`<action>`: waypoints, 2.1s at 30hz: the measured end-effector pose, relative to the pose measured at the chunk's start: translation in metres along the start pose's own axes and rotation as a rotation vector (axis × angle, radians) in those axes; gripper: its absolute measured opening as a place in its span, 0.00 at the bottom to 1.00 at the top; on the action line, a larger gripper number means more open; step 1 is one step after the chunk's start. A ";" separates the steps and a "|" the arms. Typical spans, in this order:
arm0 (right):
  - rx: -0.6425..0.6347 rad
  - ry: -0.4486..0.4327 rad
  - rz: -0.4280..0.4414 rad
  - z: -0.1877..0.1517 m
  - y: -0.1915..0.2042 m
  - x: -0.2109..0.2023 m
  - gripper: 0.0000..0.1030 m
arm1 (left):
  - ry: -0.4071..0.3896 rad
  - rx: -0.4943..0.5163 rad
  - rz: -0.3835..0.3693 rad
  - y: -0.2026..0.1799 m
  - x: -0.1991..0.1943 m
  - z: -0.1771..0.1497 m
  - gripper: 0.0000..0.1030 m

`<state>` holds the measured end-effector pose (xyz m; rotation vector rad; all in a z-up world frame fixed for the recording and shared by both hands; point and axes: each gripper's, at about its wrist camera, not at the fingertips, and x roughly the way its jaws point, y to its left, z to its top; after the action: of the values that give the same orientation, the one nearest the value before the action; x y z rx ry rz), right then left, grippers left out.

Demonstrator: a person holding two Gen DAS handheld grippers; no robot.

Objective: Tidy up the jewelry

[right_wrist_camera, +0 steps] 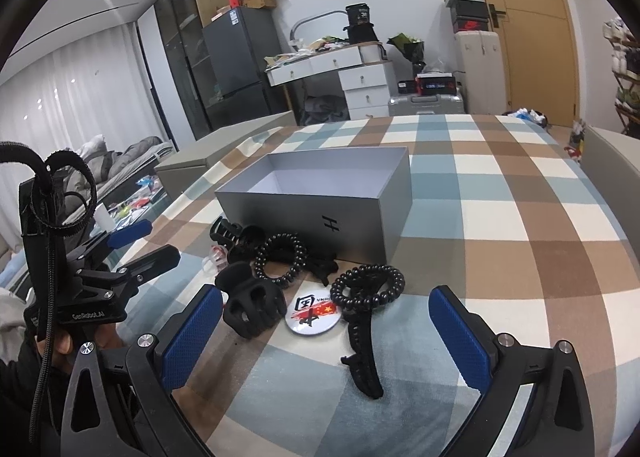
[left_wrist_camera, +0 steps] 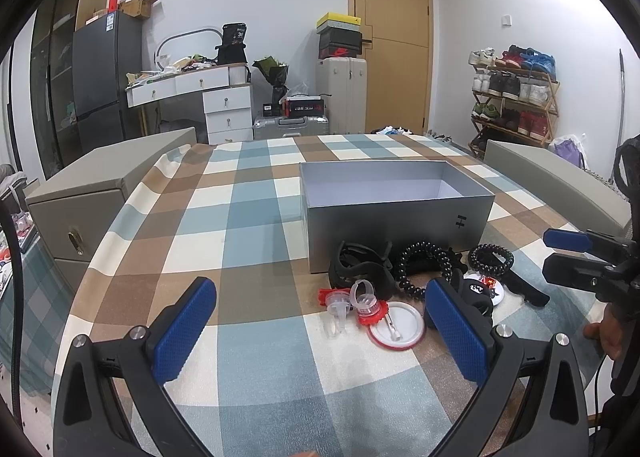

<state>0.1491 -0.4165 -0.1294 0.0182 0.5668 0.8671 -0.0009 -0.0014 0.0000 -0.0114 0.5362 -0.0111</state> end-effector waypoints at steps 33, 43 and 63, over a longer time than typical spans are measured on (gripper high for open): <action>0.030 0.007 -0.031 0.002 -0.005 0.003 1.00 | 0.001 -0.007 0.002 -0.001 0.002 0.000 0.99; 0.037 0.056 -0.076 0.004 -0.009 0.011 1.00 | 0.000 -0.008 0.002 0.000 0.002 0.000 0.99; -0.044 0.266 -0.138 -0.007 -0.005 0.029 0.31 | 0.007 0.000 -0.004 -0.001 0.002 -0.001 0.99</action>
<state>0.1645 -0.4002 -0.1497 -0.1766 0.7879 0.7512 0.0005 -0.0026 -0.0020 -0.0121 0.5426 -0.0152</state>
